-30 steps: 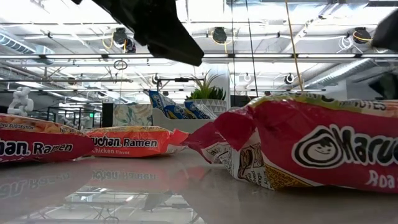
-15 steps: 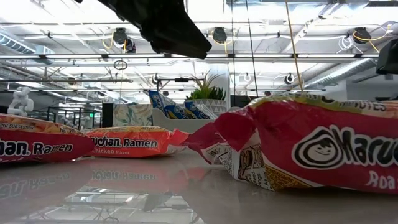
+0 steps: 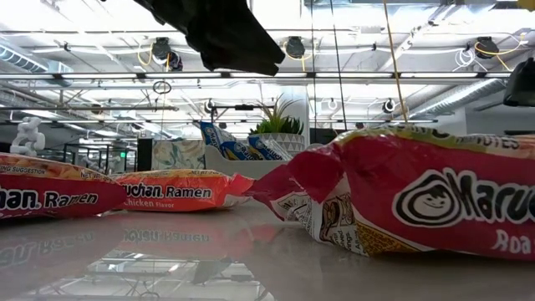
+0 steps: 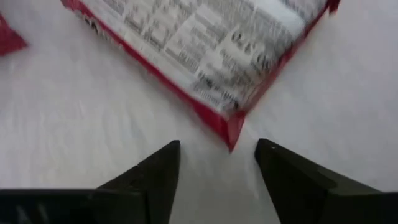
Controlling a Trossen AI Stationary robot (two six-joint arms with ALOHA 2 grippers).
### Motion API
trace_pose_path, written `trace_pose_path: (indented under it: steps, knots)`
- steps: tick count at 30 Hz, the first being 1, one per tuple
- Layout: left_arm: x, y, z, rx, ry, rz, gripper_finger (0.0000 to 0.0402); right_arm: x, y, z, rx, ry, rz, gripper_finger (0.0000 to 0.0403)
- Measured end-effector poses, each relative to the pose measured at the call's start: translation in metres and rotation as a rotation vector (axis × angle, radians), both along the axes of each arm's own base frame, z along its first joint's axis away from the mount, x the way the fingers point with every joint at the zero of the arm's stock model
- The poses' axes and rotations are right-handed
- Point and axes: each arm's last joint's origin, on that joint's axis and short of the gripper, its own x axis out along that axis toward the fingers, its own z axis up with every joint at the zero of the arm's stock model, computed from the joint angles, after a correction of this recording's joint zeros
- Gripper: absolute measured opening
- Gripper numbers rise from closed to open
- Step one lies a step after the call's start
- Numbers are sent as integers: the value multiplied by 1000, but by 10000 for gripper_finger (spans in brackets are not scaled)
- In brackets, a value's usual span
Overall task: Sort Maruchan noodles
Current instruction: Put the right red noodle pack into the black bin
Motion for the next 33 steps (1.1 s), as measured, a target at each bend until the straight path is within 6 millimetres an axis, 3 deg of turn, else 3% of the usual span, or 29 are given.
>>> trace_pose_path:
  steps: [5, 10, 13, 21, 28, 33]
  knots:
    - [-1, -2, 0, -2, -1, -4, 204, -2, -7, -10, -49, -90, 56, 226]
    - [-1, -2, 0, -9, -1, 0, 204, -3, -8, -11, -63, -105, 64, 198]
    - [0, -2, 0, -10, -1, 1, 204, -1, -6, -10, -65, -121, 88, 160]
    - [-1, -2, 0, -9, 0, 1, 204, 8, 3, -4, -66, -221, 196, 12]
    - [0, -4, 2, 34, -21, -33, 204, 12, 3, 19, -42, -389, 144, 4]
    - [1, -17, 11, 121, -113, -111, 204, 15, -4, 41, 44, -515, 60, 1]
